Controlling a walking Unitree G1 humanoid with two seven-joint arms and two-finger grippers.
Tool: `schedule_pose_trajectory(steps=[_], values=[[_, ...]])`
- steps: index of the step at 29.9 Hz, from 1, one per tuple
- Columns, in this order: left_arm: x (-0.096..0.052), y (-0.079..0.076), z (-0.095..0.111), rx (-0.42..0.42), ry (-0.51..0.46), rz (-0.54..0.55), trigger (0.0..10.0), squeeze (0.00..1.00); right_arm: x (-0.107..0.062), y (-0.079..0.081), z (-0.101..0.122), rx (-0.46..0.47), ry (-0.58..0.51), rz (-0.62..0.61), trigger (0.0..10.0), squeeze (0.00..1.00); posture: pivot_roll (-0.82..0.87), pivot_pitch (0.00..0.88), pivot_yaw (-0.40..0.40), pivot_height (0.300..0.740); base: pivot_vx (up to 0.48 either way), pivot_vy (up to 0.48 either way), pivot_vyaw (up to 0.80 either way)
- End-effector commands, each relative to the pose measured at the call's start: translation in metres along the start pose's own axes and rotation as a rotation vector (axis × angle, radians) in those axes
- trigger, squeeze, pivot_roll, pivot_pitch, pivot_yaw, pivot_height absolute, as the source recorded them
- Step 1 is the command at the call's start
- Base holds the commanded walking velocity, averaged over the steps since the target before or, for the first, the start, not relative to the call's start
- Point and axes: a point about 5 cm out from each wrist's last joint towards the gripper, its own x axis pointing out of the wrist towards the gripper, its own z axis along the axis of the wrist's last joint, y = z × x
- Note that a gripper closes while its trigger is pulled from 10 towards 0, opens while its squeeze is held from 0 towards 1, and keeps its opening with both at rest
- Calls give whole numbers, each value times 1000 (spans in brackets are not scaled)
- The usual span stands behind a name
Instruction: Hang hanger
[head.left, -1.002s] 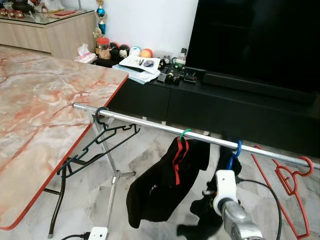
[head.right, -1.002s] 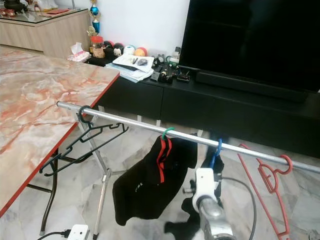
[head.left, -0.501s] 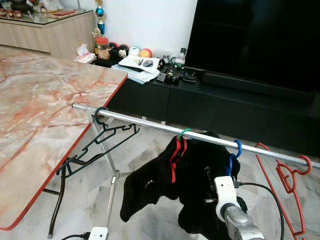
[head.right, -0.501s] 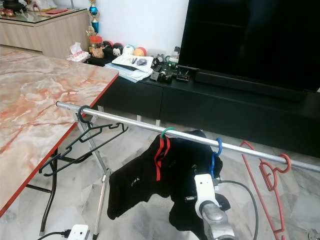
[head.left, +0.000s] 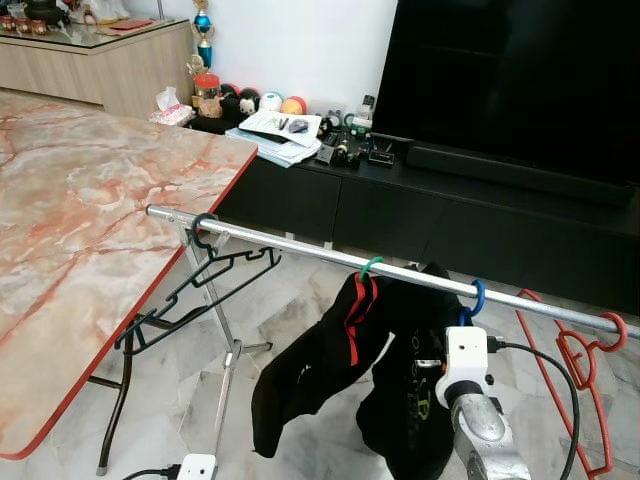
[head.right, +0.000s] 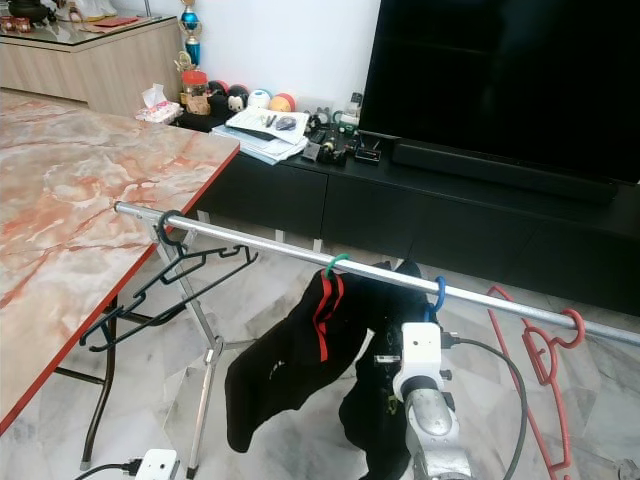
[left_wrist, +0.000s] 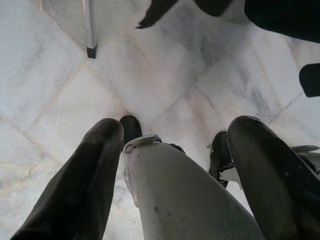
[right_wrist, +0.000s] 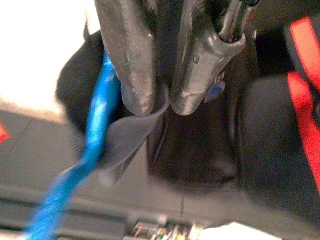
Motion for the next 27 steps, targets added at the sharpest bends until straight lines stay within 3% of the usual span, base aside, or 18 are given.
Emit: schedule_pose_trajectory(steps=[1, 10, 18, 20, 21, 22, 23, 24, 25, 27], values=[[0, -2, -3, 11, 23, -11, 10000, 0, 0, -7, 13, 32, -77, -51, 10000, 0, 111, 0, -84, 740, 0, 0, 0], [0, -1, -3, 12, 23, -11, 10000, 0, -7, -4, 21, 77, -129, -71, 10000, 0, 110, 0, -86, 740, 0, 0, 0], [0, -1, -3, 13, 24, -10, 10000, 0, -14, -10, 15, 127, -64, -187, 10000, 0, 107, 0, -85, 740, 0, 0, 0], [0, -1, -3, 13, 23, -10, 10000, 0, -16, -13, 6, 247, -7, -263, 10000, 0, 110, 0, -88, 740, 0, 0, 0], [0, -1, -2, 12, 23, -10, 10000, 0, -16, -13, 3, 274, 11, -270, 10000, 584, 111, 0, -88, 740, 0, 0, 0], [0, -1, -2, 12, 23, -10, 10000, 0, -16, -12, 1, 291, 33, -267, 10000, 757, 111, 0, -89, 740, 0, 0, 0], [0, -1, -2, 12, 23, -9, 10000, 0, -15, -10, 0, 294, 45, -257, 10000, 867, 110, 0, -89, 740, 0, 0, 0], [0, -1, -2, 12, 23, -9, 10000, 0, -15, -10, 0, 294, 45, -257, 10000, 867, 110, 0, -89, 740, 0, 0, 0], [0, -1, -2, 11, 22, -9, 10000, 0, -15, -9, -2, 294, 56, -250, 10000, 1000, 109, 0, -89, 740, 0, 0, 0], [0, -1, -2, 11, 23, -9, 10000, 0, -14, -8, -3, 298, 71, -239, 10000, 1000, 110, 0, -88, 740, 0, 0, 0]])
